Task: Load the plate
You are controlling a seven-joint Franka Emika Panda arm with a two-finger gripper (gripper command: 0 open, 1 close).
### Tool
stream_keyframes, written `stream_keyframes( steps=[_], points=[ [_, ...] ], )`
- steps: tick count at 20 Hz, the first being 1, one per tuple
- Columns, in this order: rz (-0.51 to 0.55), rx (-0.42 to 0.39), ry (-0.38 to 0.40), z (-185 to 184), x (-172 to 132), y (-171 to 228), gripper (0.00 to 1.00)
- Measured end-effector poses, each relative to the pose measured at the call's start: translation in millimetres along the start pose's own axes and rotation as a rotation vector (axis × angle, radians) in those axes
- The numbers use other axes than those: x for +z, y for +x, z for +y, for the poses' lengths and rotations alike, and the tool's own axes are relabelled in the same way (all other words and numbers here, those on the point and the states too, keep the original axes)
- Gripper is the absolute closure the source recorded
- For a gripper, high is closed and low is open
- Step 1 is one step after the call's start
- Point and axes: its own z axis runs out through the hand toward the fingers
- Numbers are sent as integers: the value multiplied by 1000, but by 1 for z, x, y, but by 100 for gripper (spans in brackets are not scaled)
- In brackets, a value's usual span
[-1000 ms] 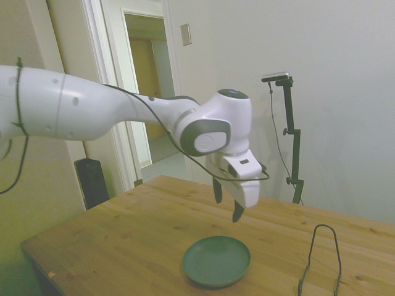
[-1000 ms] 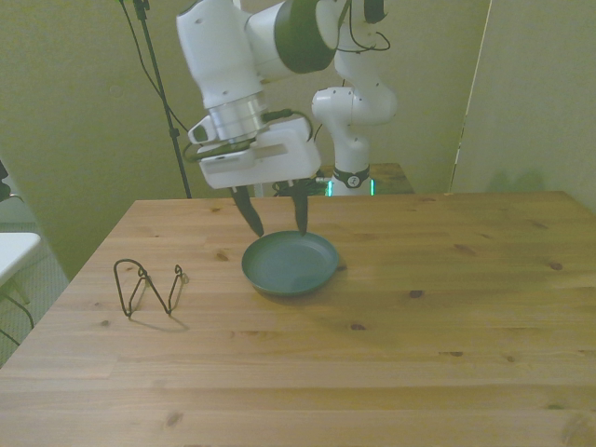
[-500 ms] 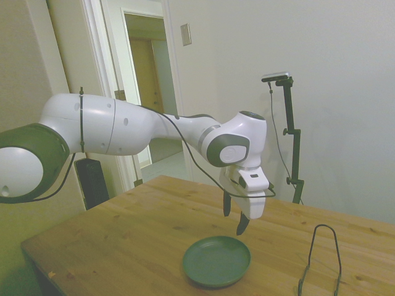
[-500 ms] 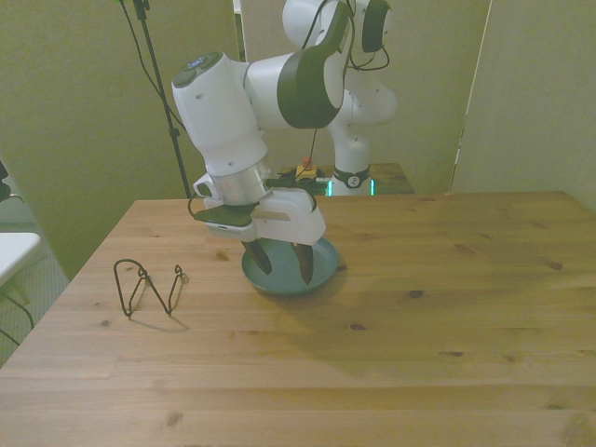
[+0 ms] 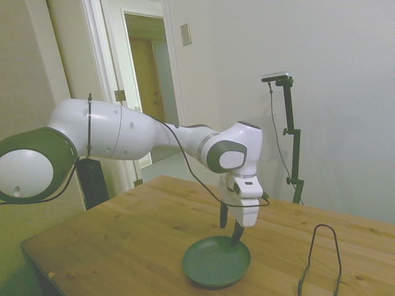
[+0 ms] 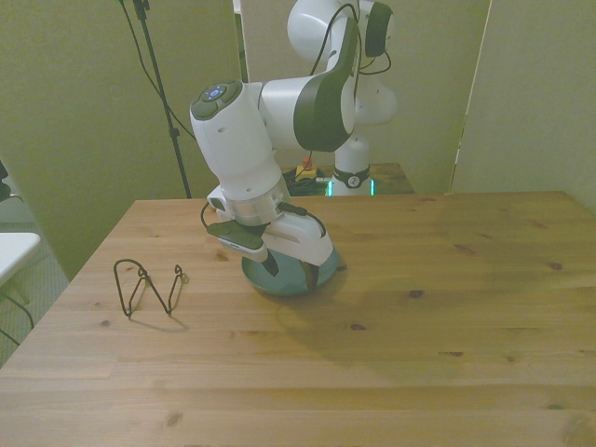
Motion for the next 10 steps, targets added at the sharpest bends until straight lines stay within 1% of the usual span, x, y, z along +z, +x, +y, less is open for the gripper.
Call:
stream_keyframes(
  steps=[7, 8, 10],
  points=[
    [-1, 37, -48, -24, 5, 2, 0],
    [5, 39, -60, -27, 8, 2, 100],
    [11, 36, -83, -31, 14, 2, 100]
  ],
)
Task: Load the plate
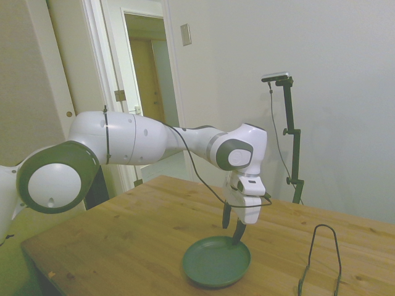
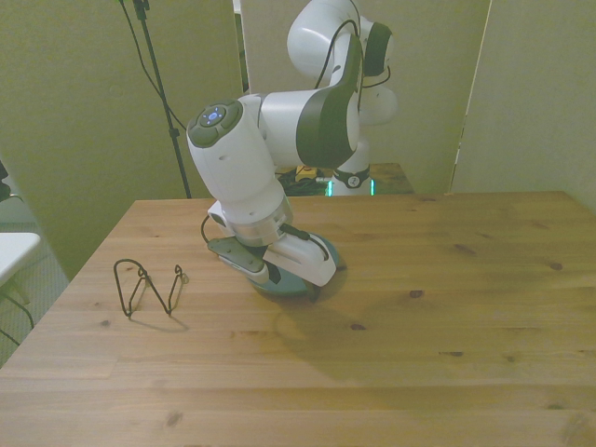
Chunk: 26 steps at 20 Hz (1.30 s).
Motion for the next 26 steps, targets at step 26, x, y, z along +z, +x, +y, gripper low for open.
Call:
stream_keyframes(
  steps=[26],
  points=[
    [11, 22, -79, -2, 10, 3, 100]
  ],
)
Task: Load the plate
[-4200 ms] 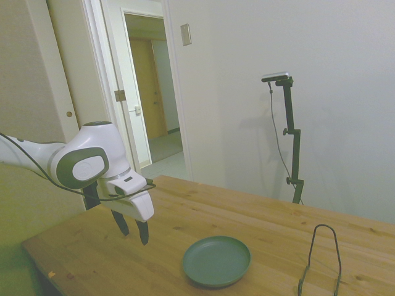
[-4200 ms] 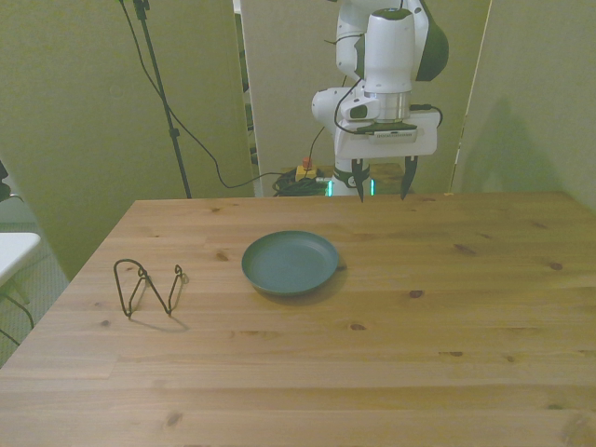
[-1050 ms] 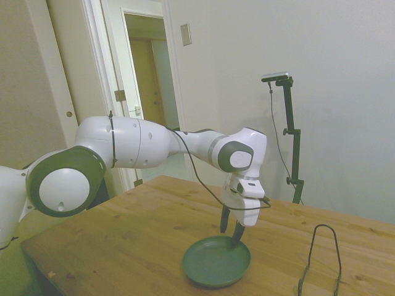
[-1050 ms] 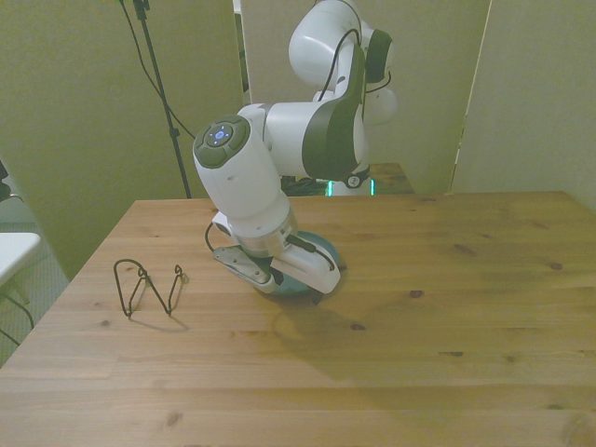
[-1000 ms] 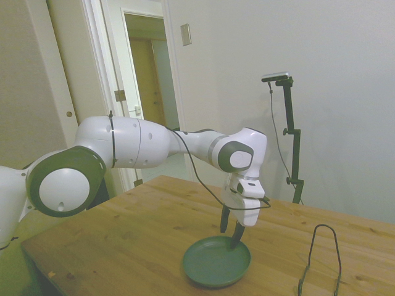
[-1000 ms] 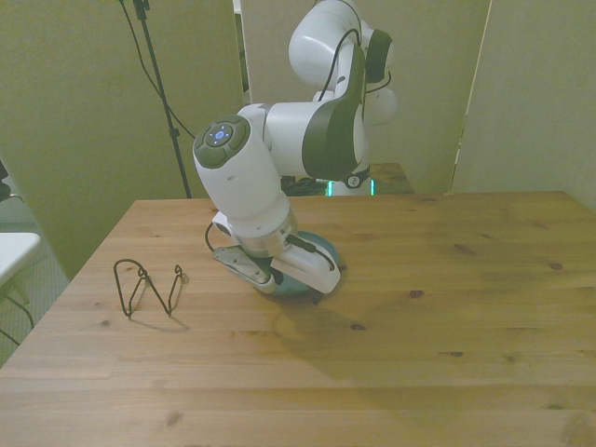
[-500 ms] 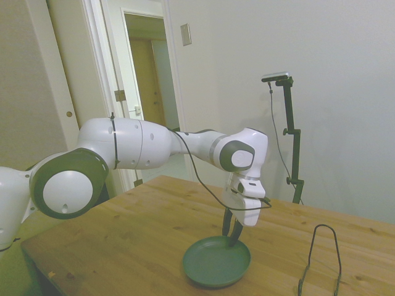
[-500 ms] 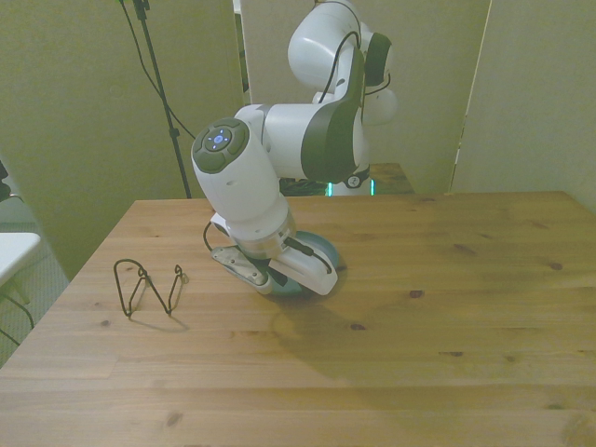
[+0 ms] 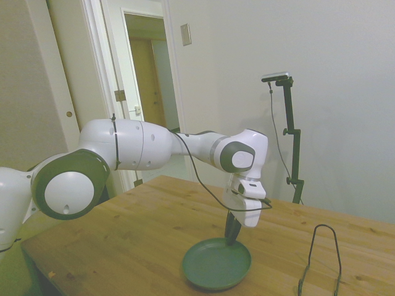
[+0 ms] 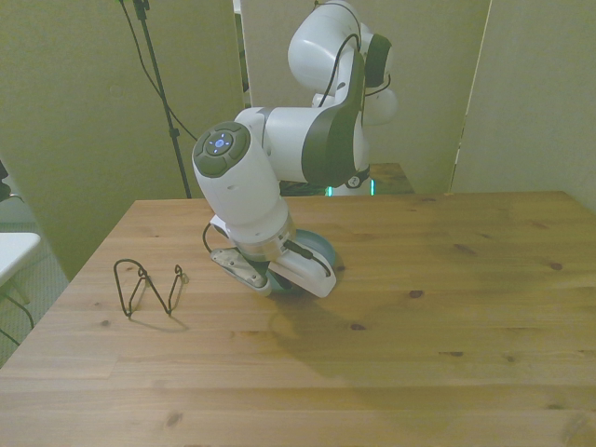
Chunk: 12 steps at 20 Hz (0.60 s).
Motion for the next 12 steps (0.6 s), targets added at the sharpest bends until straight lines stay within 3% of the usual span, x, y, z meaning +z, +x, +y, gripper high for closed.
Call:
stream_keyframes(
  steps=[8, 12],
  points=[
    [8, 1, 7, 0, -4, 1, 100],
    [33, -32, 62, 2, -17, -2, 100]
  ],
)
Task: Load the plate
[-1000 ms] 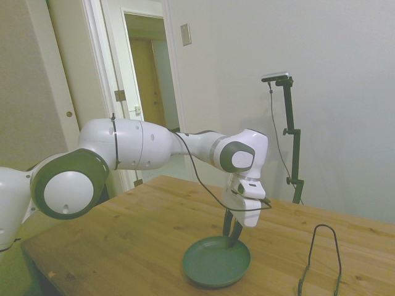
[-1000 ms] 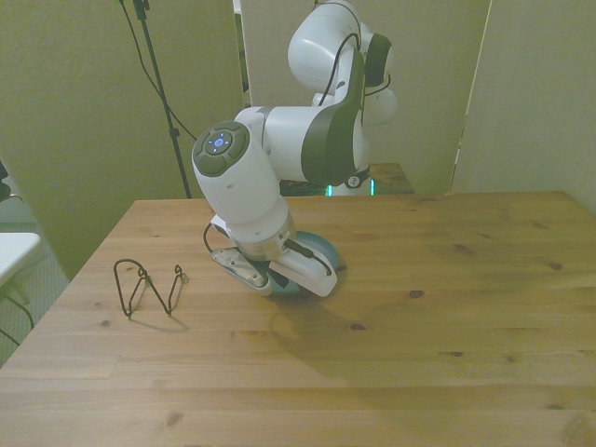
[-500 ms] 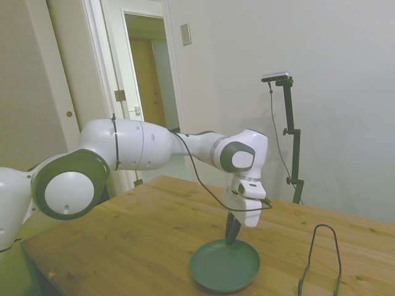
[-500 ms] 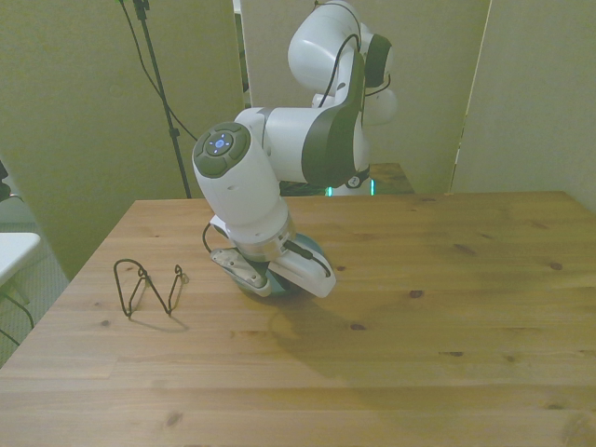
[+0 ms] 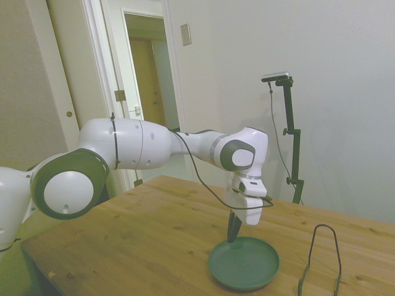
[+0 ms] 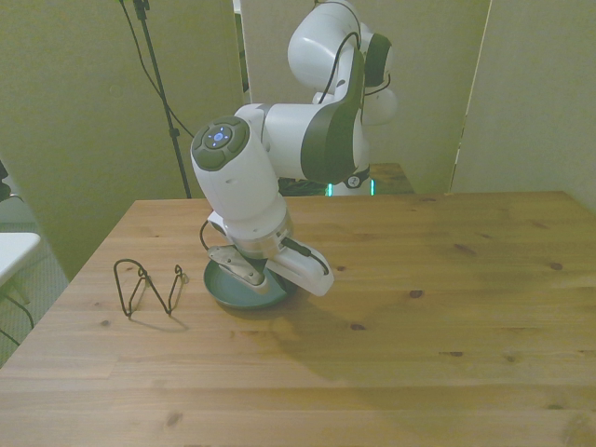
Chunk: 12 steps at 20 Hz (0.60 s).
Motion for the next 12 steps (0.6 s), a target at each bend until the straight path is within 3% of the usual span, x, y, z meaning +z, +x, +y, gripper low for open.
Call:
stream_keyframes(
  steps=[12],
  points=[
    [66, -174, 229, 75, -65, -25, 100]
  ],
)
